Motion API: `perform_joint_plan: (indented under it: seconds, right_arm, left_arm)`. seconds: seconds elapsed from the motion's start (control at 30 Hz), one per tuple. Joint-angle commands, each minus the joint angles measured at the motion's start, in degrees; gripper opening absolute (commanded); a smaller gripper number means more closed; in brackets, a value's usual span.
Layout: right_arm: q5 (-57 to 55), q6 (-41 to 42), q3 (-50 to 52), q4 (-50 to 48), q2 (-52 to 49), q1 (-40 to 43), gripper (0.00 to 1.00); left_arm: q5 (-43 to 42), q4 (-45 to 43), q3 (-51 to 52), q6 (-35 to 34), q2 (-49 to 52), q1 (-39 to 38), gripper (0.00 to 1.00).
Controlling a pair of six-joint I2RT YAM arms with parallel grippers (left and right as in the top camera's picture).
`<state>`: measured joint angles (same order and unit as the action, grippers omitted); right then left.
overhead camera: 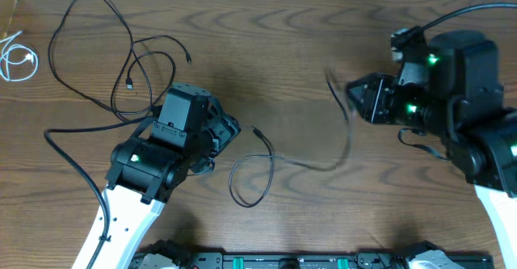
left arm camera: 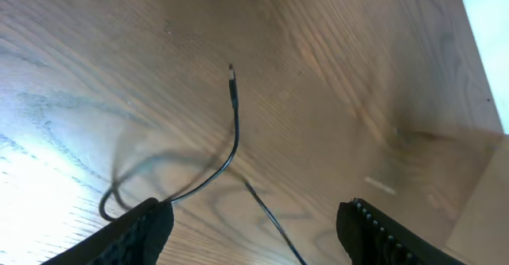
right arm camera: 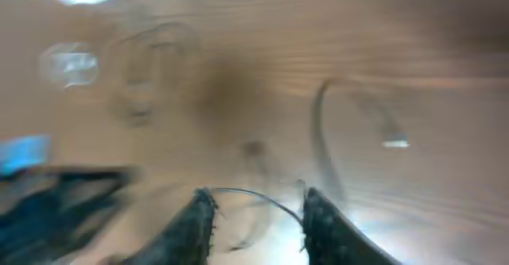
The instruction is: Untangle cables
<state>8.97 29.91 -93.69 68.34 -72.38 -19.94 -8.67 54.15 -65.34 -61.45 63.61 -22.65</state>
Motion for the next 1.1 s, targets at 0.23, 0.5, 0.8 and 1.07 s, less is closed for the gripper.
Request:
perform_joint_plan:
  seconds: [0.23,0.5,0.8,1.07]
  right_arm:
    - [-17.92,0.28,-0.37,3.06,-6.32,0.13,0.75]
    - [-13.81,0.26,-0.37,3.15,-11.61,0.13,0.99]
    - [-9.97,-2.12,-0.37,6.03,-12.39,0.13,0.99]
    - [-1.44,-6.62,-0.39,8.02,-10.25,0.13,0.99]
  left_arm:
    - [-0.39,5.68,-0.7,3.63,4.42,-0.11,0.71]
    - [-5.51,4.81,-0.55,10.32,14.34,-5.55,0.72]
    - [-9.99,-4.76,-0.57,30.73,24.37,-9.05,0.71]
    - [-15.78,-10.91,-0.57,38.97,26.77,-9.2,0.71]
